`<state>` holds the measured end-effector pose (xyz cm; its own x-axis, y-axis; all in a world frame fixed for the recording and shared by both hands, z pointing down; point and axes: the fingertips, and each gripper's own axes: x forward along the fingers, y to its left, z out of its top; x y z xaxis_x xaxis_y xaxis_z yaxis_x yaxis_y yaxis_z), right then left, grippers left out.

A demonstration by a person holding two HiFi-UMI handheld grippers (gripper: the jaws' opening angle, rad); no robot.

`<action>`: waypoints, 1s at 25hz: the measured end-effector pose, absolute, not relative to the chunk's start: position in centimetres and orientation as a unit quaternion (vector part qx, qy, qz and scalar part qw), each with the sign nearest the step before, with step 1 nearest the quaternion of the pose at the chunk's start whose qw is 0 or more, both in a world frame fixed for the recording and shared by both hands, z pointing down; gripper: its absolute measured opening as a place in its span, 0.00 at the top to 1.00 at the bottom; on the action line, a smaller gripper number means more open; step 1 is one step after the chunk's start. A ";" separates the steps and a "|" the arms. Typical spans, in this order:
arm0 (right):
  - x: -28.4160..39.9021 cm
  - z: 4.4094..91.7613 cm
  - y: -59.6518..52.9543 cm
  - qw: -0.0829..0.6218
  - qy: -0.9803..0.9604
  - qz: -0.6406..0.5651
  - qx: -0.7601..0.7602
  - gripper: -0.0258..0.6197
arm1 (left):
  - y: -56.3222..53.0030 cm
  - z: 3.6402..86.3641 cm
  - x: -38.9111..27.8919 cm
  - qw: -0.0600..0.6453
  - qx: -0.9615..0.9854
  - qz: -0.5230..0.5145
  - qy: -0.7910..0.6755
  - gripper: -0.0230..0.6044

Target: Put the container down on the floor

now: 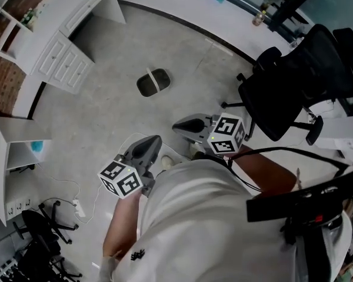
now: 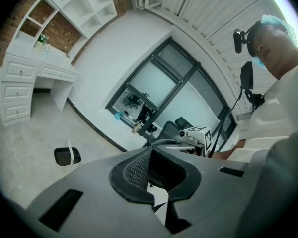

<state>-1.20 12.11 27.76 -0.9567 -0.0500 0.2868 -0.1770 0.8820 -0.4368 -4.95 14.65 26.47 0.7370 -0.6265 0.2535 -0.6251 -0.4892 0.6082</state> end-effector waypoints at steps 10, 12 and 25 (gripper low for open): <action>3.3 26.7 12.5 0.134 -0.963 0.233 0.030 0.93 | 14.1 25.8 0.8 0.344 0.864 0.014 -0.368 0.95; 3.7 26.7 12.6 0.135 -0.963 0.232 0.022 0.93 | 14.1 25.9 1.2 0.344 0.862 0.015 -0.371 0.95; 3.5 26.3 11.5 0.135 -0.966 0.219 0.002 0.93 | 13.1 26.0 0.7 0.345 0.852 0.016 -0.394 0.95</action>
